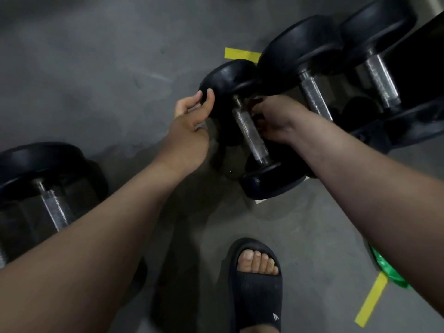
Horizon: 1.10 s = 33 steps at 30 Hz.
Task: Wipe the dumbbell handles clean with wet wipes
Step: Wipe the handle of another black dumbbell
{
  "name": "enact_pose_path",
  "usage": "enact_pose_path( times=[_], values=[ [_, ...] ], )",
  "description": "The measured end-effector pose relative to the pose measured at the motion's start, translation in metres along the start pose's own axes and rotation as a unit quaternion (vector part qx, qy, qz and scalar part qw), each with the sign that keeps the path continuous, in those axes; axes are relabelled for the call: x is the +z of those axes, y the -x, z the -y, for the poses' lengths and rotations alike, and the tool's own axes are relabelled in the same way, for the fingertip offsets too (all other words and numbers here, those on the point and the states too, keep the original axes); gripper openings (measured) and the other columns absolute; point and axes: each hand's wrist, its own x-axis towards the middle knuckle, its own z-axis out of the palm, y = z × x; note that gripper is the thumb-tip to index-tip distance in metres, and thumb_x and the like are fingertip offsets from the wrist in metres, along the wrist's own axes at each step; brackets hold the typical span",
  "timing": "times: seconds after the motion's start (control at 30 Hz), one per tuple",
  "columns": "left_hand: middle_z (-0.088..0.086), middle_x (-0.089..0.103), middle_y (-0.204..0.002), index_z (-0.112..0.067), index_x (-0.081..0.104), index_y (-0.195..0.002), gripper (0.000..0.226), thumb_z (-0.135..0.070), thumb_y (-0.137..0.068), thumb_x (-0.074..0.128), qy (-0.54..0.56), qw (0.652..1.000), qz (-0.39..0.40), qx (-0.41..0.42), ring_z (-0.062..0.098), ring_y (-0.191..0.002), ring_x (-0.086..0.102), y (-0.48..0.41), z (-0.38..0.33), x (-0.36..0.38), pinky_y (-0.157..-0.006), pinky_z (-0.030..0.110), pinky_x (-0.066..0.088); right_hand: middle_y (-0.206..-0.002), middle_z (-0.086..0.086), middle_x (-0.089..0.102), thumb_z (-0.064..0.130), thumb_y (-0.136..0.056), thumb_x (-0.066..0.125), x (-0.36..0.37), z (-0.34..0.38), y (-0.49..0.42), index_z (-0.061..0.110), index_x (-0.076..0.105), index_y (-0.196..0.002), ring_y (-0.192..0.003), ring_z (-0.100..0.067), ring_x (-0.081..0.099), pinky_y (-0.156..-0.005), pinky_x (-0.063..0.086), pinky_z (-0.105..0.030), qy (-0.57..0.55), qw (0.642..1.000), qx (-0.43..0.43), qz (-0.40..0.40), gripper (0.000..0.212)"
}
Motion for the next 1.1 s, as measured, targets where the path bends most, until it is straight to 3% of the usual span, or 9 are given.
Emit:
enact_pose_path(
  times=[0.1, 0.2, 0.33, 0.43, 0.5, 0.63, 0.77, 0.93, 1.1],
  values=[
    [-0.003, 0.028, -0.142, -0.020, 0.047, -0.146, 0.074, 0.021, -0.087, 0.032, 0.003, 1.000, -0.004, -0.003, -0.010, -0.126, 0.030, 0.000, 0.001, 0.001, -0.102, -0.006, 0.015, -0.059, -0.008, 0.056, -0.007, -0.083, 0.061, 0.003, -0.001, 0.006, 0.014, 0.059, -0.064, -0.053, -0.021, 0.056, -0.051, 0.046, -0.029, 0.070, 0.992, -0.078, -0.071, 0.028],
    [-0.006, 0.027, -0.141, -0.023, 0.047, -0.146, 0.074, 0.020, -0.087, 0.033, 0.003, 1.000, -0.006, -0.008, -0.009, -0.127, 0.030, 0.001, 0.002, 0.002, -0.098, -0.008, 0.016, -0.054, 0.001, 0.060, 0.007, -0.075, 0.080, 0.013, 0.004, 0.014, 0.016, 0.064, -0.059, -0.049, -0.014, 0.056, -0.049, 0.044, -0.024, 0.184, 0.959, -0.175, -0.124, 0.024],
    [-0.005, 0.025, -0.141, -0.022, 0.044, -0.147, 0.070, 0.018, -0.090, 0.038, 0.006, 1.000, 0.002, -0.008, -0.004, -0.132, 0.027, 0.000, 0.001, 0.003, -0.095, -0.009, 0.016, -0.082, -0.003, 0.063, 0.018, -0.080, 0.068, 0.034, -0.003, 0.029, 0.016, 0.074, -0.074, -0.075, -0.021, 0.059, -0.064, 0.037, -0.025, 0.487, 0.780, -0.344, -0.189, 0.009],
    [-0.003, 0.025, -0.141, -0.019, 0.045, -0.147, 0.069, 0.019, -0.090, 0.038, 0.010, 1.000, 0.008, -0.008, -0.009, -0.126, 0.030, 0.000, -0.002, 0.000, -0.093, -0.010, 0.017, -0.093, -0.011, 0.063, 0.022, -0.086, 0.062, 0.031, -0.013, 0.028, 0.012, 0.074, -0.085, -0.086, -0.032, 0.062, -0.068, 0.043, -0.034, 0.524, 0.731, -0.388, -0.200, 0.015],
    [-0.003, 0.026, -0.142, -0.020, 0.044, -0.148, 0.070, 0.018, -0.090, 0.038, 0.008, 1.000, 0.011, -0.008, -0.005, -0.128, 0.029, -0.001, -0.002, -0.002, -0.092, -0.010, 0.017, -0.087, -0.008, 0.068, 0.027, -0.084, 0.065, 0.023, -0.014, 0.025, 0.014, 0.075, -0.084, -0.082, -0.027, 0.065, -0.068, 0.049, -0.034, 0.484, 0.758, -0.386, -0.206, 0.016],
    [-0.005, 0.026, -0.140, -0.021, 0.043, -0.149, 0.071, 0.018, -0.089, 0.037, 0.018, 1.000, 0.002, -0.012, -0.003, -0.131, 0.028, 0.001, 0.000, 0.002, -0.091, -0.010, 0.019, -0.065, -0.002, 0.066, 0.027, -0.083, 0.071, 0.009, -0.010, 0.014, 0.008, 0.071, -0.075, -0.062, -0.008, 0.059, -0.062, 0.045, -0.029, 0.349, 0.864, -0.307, -0.194, 0.021],
    [0.000, 0.027, -0.143, -0.018, 0.043, -0.149, 0.072, 0.020, -0.088, 0.039, 0.018, 1.000, -0.014, -0.011, 0.000, -0.133, 0.027, 0.001, -0.001, 0.006, -0.092, -0.009, 0.018, -0.066, -0.015, 0.057, 0.003, -0.088, 0.061, 0.000, -0.003, -0.001, 0.000, 0.067, -0.076, -0.058, -0.020, 0.056, -0.055, 0.050, -0.036, 0.151, 0.977, -0.122, -0.092, 0.013],
    [0.000, 0.026, -0.143, -0.015, 0.043, -0.149, 0.070, 0.021, -0.089, 0.039, 0.016, 1.000, -0.011, -0.008, -0.002, -0.131, 0.025, 0.002, -0.003, 0.005, -0.092, -0.010, 0.017, -0.064, -0.001, 0.051, 0.003, -0.091, 0.043, -0.008, 0.010, -0.003, 0.018, 0.056, -0.075, -0.053, -0.014, 0.046, -0.058, 0.037, -0.026, 0.022, 0.999, 0.028, 0.031, 0.026],
    [-0.004, 0.023, -0.145, -0.020, 0.041, -0.150, 0.072, 0.018, -0.090, 0.040, 0.009, 1.000, -0.010, -0.007, 0.000, -0.135, 0.023, 0.003, -0.002, 0.006, -0.094, -0.010, 0.016, -0.063, 0.004, 0.056, 0.009, -0.102, 0.045, -0.019, 0.002, 0.001, 0.020, 0.056, -0.080, -0.051, -0.008, 0.053, -0.052, 0.047, -0.018, 0.033, 0.996, 0.038, 0.072, 0.027]
  ],
)
